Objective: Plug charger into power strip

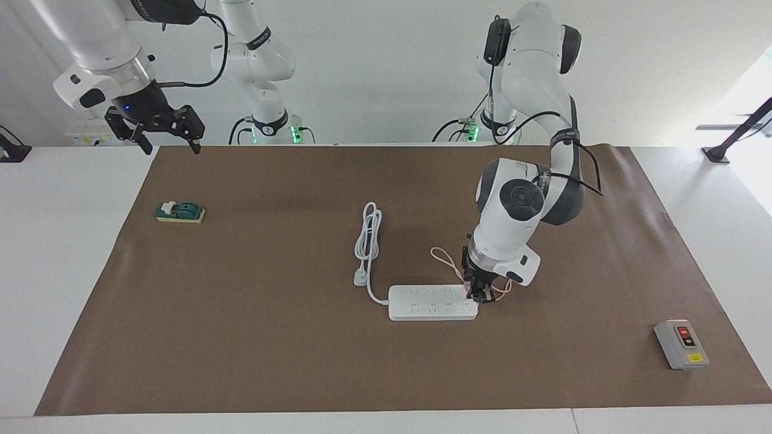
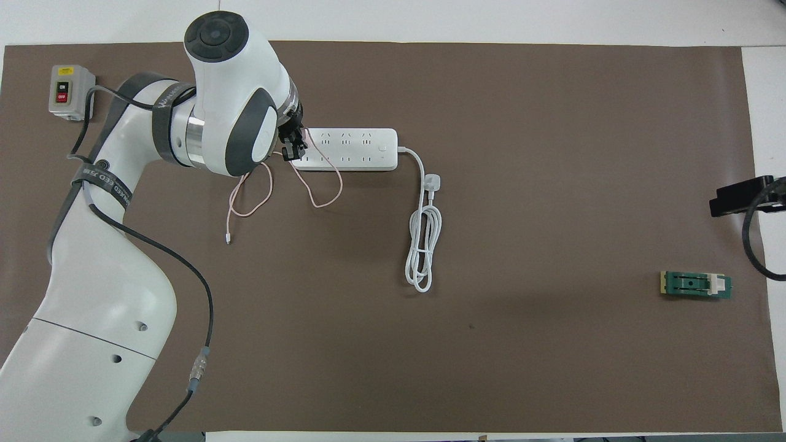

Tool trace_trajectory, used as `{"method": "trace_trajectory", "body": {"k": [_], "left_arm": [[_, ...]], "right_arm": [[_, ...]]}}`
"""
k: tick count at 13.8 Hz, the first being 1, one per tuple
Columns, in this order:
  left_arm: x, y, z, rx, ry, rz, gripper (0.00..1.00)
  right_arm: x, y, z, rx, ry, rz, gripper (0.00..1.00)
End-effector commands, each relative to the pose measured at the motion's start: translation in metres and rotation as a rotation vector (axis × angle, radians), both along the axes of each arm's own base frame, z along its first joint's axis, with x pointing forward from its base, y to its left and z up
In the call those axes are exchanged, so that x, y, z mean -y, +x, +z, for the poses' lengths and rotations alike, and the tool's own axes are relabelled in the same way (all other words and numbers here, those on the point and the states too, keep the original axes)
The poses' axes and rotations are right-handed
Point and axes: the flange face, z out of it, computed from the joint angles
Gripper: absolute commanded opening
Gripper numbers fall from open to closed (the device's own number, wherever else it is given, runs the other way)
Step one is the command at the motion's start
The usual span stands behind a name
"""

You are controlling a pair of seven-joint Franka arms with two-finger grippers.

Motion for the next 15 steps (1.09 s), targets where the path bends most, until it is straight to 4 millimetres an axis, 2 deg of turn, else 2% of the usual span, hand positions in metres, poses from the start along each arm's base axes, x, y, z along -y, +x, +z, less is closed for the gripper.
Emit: {"method": "trace_trajectory", "body": {"k": [1, 15], "left_arm": [[0.007, 0.002, 0.003, 0.016, 0.024, -0.008, 0.00], [-0.005, -0.009, -0.025, -0.054, 0.050, -0.075, 0.00]], "right_arm": [[0.001, -0.006, 0.001, 0.001, -0.006, 0.021, 1.00], [0.006, -0.008, 0.001, -0.013, -0.004, 0.011, 1.00]]}}
